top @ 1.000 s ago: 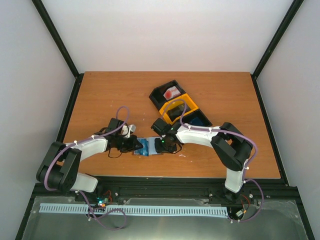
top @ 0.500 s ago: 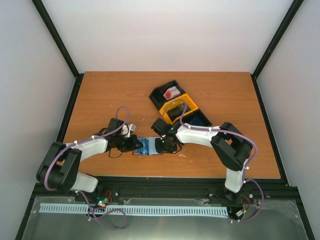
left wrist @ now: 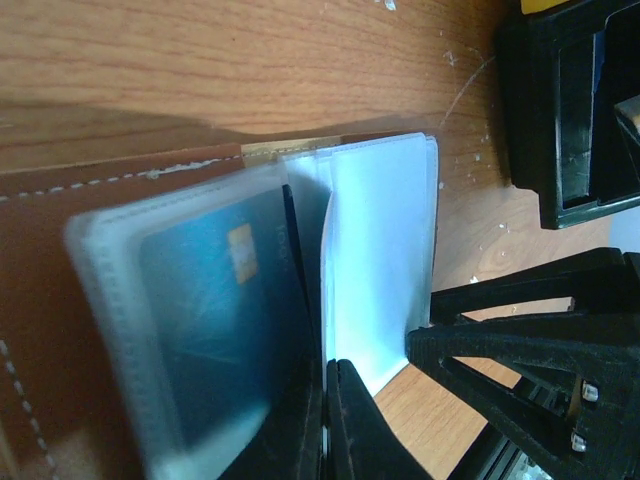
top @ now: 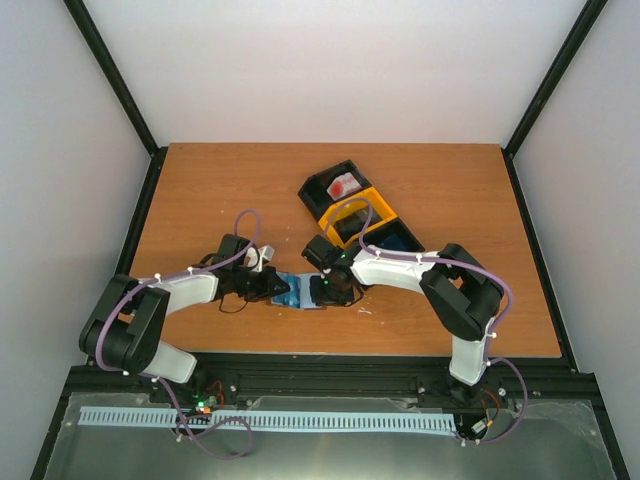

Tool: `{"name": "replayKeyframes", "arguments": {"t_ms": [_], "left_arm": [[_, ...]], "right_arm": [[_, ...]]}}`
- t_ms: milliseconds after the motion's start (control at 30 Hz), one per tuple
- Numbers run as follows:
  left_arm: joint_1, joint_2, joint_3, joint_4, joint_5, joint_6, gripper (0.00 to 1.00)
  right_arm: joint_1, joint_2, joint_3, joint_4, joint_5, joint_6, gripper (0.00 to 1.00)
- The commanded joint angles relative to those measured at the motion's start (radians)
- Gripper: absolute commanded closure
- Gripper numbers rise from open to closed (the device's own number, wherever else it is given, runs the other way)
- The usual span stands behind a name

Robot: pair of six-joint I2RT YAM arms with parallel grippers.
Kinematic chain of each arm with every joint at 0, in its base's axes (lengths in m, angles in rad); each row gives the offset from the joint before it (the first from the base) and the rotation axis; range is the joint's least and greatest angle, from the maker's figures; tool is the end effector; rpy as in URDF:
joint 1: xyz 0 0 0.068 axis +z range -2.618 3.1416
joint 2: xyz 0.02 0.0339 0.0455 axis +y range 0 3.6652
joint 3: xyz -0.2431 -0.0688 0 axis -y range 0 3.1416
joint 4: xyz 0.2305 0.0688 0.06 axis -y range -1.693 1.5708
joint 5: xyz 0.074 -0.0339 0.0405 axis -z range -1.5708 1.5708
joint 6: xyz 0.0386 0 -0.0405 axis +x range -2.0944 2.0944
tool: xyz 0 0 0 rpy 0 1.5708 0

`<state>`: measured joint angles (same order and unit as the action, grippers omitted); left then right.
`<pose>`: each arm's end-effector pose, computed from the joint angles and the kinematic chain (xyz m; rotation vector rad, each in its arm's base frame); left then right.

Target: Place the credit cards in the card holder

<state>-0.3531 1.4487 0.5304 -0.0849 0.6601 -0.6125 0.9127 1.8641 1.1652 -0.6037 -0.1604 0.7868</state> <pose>0.2116 -0.1032 0.1200 -0.0817 2.7124 -1.1849 0.2000 0.2689 0.1358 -0.2248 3.0405 0.4707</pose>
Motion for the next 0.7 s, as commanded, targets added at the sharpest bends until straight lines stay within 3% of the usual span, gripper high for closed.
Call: {"name": "replayKeyframes", "arguments": {"t_ms": [0,300,667], "left_arm": [[0.002,0.030,-0.005,0.052,-0.008,-0.007,0.99],[0.003,0.012,0.014,0.009,-0.084,-0.003,0.99],[0.003,-0.007,0.014,0.035,-0.002,-0.064,0.99]], "right_arm": [[-0.002,0.053,-0.014,-0.009,0.003,-0.002,0.72],[-0.001,0.048,-0.020,-0.003,0.002,0.000,0.72],[-0.002,0.047,-0.021,0.002,-0.001,-0.006,0.72]]}}
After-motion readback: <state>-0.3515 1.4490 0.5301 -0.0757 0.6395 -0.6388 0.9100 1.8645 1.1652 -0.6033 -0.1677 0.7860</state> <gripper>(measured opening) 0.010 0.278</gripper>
